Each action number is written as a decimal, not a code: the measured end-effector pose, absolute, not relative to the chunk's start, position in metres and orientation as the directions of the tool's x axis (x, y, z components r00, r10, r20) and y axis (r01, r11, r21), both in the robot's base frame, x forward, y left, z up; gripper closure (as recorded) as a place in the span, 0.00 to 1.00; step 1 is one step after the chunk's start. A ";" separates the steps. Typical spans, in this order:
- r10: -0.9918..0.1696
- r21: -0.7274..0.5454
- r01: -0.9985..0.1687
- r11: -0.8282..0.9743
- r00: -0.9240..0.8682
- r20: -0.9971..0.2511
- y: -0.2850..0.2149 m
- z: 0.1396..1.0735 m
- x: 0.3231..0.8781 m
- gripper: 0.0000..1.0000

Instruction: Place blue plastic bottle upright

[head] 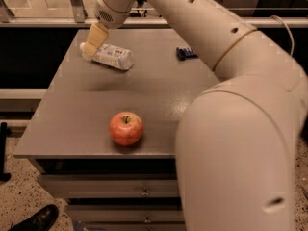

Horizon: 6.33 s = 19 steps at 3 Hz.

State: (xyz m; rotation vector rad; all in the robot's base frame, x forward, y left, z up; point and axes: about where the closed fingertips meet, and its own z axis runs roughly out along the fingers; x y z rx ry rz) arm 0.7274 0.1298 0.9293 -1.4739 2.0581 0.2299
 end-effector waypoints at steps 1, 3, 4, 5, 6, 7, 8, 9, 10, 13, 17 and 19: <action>-0.829 -0.165 -0.897 0.409 -0.290 -0.478 0.150 0.890 0.760 0.00; -0.860 -0.150 -0.883 0.445 -0.375 -0.346 0.162 0.850 0.775 0.00; -0.870 -0.147 -0.879 0.453 -0.399 -0.290 0.167 0.842 0.777 0.00; -0.872 -0.145 -0.875 0.462 -0.419 -0.251 0.169 0.841 0.778 0.13; -0.869 -0.150 -0.868 0.473 -0.432 -0.241 0.168 0.844 0.780 0.37; -0.862 -0.164 -0.860 0.483 -0.433 -0.265 0.165 0.859 0.783 0.61; -0.841 -0.166 -0.851 0.498 -0.428 -0.329 0.156 0.884 0.782 0.83; -0.801 -0.146 -0.847 0.512 -0.409 -0.437 0.133 0.917 0.771 1.00; -0.730 -0.113 -0.856 0.504 -0.353 -0.585 0.100 0.950 0.744 1.00; -0.484 -0.096 -0.917 0.386 -0.113 -0.868 0.075 0.950 0.659 1.00; -0.293 -0.058 -0.884 0.464 -0.092 -0.952 0.006 0.975 0.664 1.00; -0.182 -0.045 -0.881 0.471 -0.047 -0.982 -0.022 0.999 0.659 1.00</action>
Offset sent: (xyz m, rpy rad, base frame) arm 0.0639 0.0336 -0.0746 -0.1961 0.1415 -0.1386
